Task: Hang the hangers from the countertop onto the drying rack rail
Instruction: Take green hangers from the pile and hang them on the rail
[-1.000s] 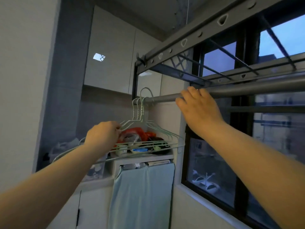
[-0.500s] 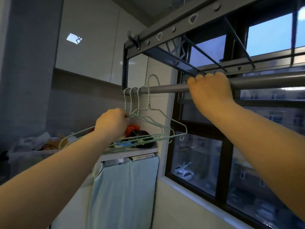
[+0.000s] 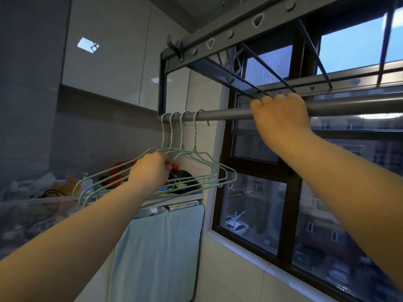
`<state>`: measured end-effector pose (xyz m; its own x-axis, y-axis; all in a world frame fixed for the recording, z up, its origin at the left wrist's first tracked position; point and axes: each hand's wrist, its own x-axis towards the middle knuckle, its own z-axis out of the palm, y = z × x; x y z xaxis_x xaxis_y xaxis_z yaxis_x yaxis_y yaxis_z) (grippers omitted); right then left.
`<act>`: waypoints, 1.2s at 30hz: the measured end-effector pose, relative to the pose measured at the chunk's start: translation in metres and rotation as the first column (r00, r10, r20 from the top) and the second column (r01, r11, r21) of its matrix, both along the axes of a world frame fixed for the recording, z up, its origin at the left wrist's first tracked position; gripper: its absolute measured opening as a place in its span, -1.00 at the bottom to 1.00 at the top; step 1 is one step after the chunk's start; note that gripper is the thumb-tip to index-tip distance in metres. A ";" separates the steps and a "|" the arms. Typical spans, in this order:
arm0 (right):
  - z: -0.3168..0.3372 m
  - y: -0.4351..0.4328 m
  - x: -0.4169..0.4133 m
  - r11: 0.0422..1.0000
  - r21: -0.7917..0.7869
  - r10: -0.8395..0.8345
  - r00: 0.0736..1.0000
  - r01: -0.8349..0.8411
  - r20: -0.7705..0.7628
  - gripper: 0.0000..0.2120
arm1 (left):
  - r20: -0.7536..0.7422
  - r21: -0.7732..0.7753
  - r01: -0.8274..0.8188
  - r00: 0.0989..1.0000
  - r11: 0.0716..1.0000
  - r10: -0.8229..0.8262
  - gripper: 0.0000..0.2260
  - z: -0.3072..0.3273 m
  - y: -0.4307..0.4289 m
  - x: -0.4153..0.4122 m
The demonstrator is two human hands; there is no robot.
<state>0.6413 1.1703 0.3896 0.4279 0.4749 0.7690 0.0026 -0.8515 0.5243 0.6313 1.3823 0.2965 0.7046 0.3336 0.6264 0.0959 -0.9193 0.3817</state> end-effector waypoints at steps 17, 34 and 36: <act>-0.036 0.000 0.006 0.995 -0.082 0.064 0.979 -0.049 0.193 -0.50 | 0.277 0.042 0.090 0.956 0.995 -0.098 -0.70 0.001 -0.002 -0.028; -0.107 -0.198 -0.142 0.994 0.062 -0.047 0.881 0.086 -0.471 -0.63 | 0.012 -0.080 0.625 0.780 0.777 -0.626 -0.83 -0.049 -0.210 -0.104; -0.120 -0.245 -0.178 0.976 0.105 -0.104 0.838 0.189 -0.535 -0.64 | -0.017 -0.118 0.702 0.706 0.702 -0.708 -0.85 -0.059 -0.261 -0.118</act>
<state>0.4632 0.9253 0.2698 0.8417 0.2738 0.4653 0.1099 -0.9307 0.3488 0.5136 1.1218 0.2373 0.7910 -0.2201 0.5708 -0.5414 -0.6864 0.4856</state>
